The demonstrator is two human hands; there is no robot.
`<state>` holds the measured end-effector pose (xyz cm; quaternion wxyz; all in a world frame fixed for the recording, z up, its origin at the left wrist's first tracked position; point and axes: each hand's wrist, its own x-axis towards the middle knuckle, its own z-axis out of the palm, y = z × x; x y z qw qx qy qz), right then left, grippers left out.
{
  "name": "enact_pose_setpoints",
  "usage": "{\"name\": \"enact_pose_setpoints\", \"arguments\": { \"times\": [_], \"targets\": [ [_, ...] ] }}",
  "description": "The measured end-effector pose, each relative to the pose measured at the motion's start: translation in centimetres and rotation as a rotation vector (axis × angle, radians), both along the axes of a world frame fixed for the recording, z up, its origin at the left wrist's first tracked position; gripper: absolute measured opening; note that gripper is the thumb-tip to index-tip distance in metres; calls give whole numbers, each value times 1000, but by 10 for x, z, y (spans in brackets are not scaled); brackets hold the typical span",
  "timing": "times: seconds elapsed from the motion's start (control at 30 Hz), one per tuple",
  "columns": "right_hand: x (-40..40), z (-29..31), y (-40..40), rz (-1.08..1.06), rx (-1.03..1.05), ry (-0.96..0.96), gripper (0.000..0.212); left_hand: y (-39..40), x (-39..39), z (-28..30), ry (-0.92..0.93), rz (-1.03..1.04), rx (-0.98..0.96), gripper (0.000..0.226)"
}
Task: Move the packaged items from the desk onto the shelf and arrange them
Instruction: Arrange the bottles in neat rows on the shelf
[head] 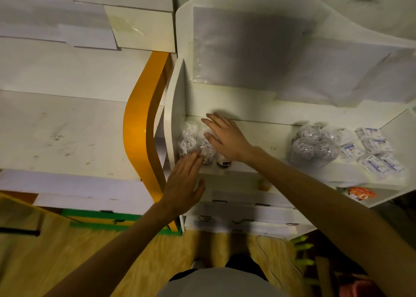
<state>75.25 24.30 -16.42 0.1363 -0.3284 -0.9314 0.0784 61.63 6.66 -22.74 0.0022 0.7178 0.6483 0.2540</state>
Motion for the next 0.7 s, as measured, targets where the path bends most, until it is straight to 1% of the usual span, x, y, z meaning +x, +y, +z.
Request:
{"name": "enact_pose_setpoints", "arguments": {
  "times": [0.07,0.13,0.2,0.3,0.4,0.5,0.7],
  "targets": [
    [-18,8,9,31,-22,-54,54,-7,3,-5,53,-87,-14,68],
    [-35,13,16,6,-68,-114,56,-8,5,-8,93,-136,-54,64],
    [-44,13,21,-21,-131,-180,59,-11,8,-13,114,-96,-94,68],
    [-47,7,22,-12,-182,-247,61,-14,7,-18,185,-5,-103,79],
    [-47,3,17,-7,-148,-222,62,-15,4,-18,232,55,-113,88],
    [-41,2,17,-41,-122,-149,64,-12,7,-16,225,87,-124,88],
    [-27,-2,22,-22,-130,-186,62,3,21,-4,236,110,-142,89]
  ]
}}
